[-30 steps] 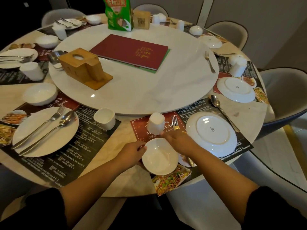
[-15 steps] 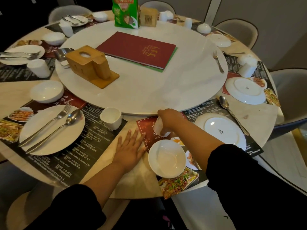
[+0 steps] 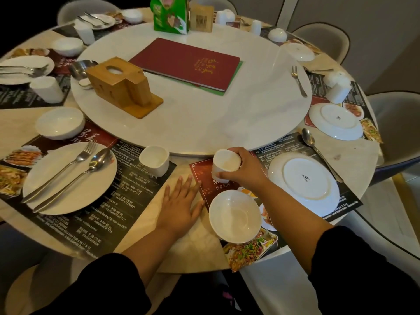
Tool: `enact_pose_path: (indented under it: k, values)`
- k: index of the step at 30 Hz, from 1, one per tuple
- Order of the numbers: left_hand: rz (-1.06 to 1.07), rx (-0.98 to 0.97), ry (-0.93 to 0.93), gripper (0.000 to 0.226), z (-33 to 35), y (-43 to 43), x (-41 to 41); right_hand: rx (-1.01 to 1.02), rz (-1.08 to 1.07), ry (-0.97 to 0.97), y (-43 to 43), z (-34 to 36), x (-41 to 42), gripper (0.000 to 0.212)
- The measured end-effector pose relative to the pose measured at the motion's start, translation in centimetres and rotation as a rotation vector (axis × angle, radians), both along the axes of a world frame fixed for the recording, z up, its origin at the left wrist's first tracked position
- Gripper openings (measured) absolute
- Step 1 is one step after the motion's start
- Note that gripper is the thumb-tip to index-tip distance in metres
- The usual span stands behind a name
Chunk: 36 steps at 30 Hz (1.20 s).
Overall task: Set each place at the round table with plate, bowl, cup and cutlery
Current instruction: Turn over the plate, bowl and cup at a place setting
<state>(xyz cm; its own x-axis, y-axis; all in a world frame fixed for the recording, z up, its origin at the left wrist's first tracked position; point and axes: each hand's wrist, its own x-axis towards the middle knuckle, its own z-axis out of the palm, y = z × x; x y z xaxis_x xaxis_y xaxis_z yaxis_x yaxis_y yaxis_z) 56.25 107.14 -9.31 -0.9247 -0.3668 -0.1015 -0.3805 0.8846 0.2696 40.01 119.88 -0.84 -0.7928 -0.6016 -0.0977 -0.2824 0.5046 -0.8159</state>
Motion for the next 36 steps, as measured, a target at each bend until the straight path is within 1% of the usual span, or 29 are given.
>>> enact_pose_path:
  k: [2,4,7,9,11,13,15,17,19,20,21,23,24,26,27,28,30,32,34,36]
  values:
    - [0.004,0.041,0.031,0.079,0.1,0.0,0.0,0.029,0.031,0.01,-0.1,-0.4,0.2,0.073]
    - [0.021,0.133,0.132,0.079,0.4,0.0,0.3,0.035,0.042,-0.003,-0.3,-0.8,0.5,0.074]
    - [0.098,0.343,0.461,0.063,1.0,-0.1,1.0,0.032,0.025,0.016,-0.4,-1.4,0.8,0.076]
    - [0.162,0.448,0.635,0.053,2.2,0.1,1.1,0.025,0.037,0.023,-0.3,-1.5,1.0,0.078]
    - [0.177,0.522,0.761,0.047,4.4,0.8,0.4,0.015,0.062,-0.014,0.0,-1.4,0.8,0.083]
    - [0.124,0.556,0.847,0.042,7.5,1.9,-0.9,-0.006,0.068,-0.052,0.6,-0.7,0.6,0.088]
    - [0.017,0.561,0.905,0.041,10.7,3.4,-2.6,-0.059,0.023,-0.021,1.8,0.1,0.2,0.078]
    - [-0.109,0.556,0.918,0.041,13.3,5.0,-4.3,-0.165,-0.092,0.018,4.1,0.8,-0.5,0.058]
    - [-0.188,0.642,0.869,0.041,15.5,6.9,-6.6,-0.246,-0.229,0.087,7.5,0.8,-1.8,0.042]
    - [-0.186,0.726,0.806,0.041,16.4,7.9,-8.0,-0.235,-0.301,0.149,9.4,0.5,-2.7,0.038]
    - [-0.151,0.832,0.703,0.04,16.9,9.0,-9.8,-0.19,-0.365,0.208,11.3,0.2,-3.7,0.036]
    - [-0.04,1.011,0.408,0.043,16.4,10.9,-14.2,-0.019,-0.447,0.274,14.8,-0.8,-5.7,0.038]
    - [0.002,1.03,0.246,0.046,15.5,11.6,-16.4,0.096,-0.449,0.281,16.2,-1.5,-6.6,0.044]
    - [0.037,0.962,-0.001,0.052,13.3,12.7,-19.8,0.388,-0.332,0.277,18.3,-3.2,-7.7,0.064]
    - [0.056,0.909,-0.079,0.052,12.3,13.1,-21.0,0.525,-0.246,0.264,19.1,-4.0,-7.9,0.07]
    - [0.075,0.843,-0.135,0.048,11.5,13.4,-21.8,0.607,-0.171,0.237,19.7,-4.7,-8.1,0.073]
    - [0.075,0.667,-0.226,0.035,10.2,13.7,-22.7,0.604,-0.11,0.193,20.3,-5.6,-7.9,0.071]
    - [0.048,0.512,-0.298,0.024,9.8,13.7,-23.2,0.547,-0.126,0.197,20.4,-6.0,-7.5,0.071]
    - [0.047,0.477,-0.295,0.03,9.6,13.4,-23.9,0.521,-0.14,0.214,20.4,-6.4,-7.4,0.074]
    - [0.109,0.571,-0.301,0.035,9.6,13.0,-24.4,0.481,-0.15,0.219,20.5,-6.9,-7.4,0.082]
